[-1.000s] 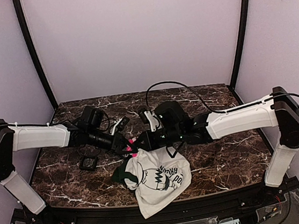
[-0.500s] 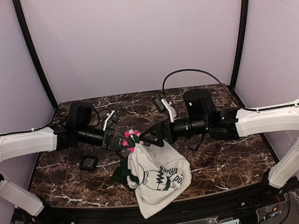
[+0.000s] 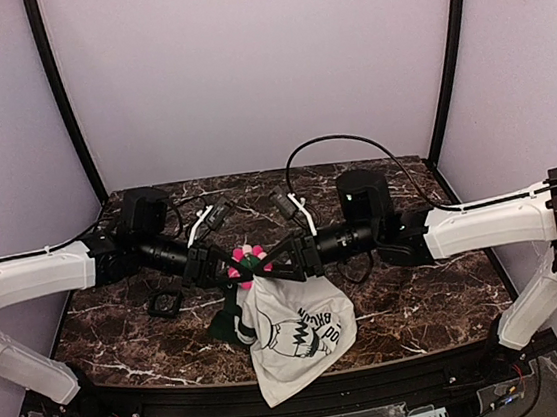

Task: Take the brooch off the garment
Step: Open the brooch on the crumpled clothing.

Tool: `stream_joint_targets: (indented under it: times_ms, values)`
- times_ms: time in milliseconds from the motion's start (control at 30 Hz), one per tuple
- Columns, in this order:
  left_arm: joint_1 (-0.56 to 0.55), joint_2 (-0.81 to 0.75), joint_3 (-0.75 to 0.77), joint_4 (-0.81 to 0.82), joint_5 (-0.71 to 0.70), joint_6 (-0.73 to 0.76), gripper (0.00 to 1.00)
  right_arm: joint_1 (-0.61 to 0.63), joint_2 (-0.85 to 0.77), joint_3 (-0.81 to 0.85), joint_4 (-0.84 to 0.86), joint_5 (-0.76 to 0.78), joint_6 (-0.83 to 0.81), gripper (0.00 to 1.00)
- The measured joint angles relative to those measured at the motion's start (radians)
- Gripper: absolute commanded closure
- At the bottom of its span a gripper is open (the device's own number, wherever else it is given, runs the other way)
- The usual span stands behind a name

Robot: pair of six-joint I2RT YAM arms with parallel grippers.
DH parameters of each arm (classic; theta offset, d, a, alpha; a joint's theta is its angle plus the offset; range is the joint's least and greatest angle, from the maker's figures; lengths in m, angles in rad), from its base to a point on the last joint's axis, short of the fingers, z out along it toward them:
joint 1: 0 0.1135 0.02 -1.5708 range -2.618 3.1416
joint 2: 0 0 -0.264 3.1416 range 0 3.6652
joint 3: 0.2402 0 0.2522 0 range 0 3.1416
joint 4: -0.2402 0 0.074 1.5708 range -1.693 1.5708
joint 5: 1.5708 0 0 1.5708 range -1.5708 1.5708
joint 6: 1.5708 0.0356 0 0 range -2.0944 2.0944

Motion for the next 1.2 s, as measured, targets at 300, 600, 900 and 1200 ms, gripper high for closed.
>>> stream_joint_targets:
  times_ms: [300, 600, 900, 1200]
  values:
    - [-0.018, -0.002, 0.0, -0.027, -0.008, 0.036, 0.99, 0.013, 0.047, 0.004, 0.026, -0.016, 0.042, 0.75]
    - [-0.023, -0.006, 0.0, -0.059, -0.016, 0.063, 0.99, 0.016, 0.069, 0.006, 0.042, -0.023, 0.07, 0.85]
    - [-0.024, -0.019, 0.0, -0.111, -0.041, 0.085, 0.99, 0.016, 0.1, 0.026, 0.034, -0.031, 0.095, 0.98]
    - [-0.025, -0.019, 0.0, -0.21, -0.105, 0.125, 0.99, 0.015, 0.171, 0.089, -0.055, -0.053, 0.138, 1.0]
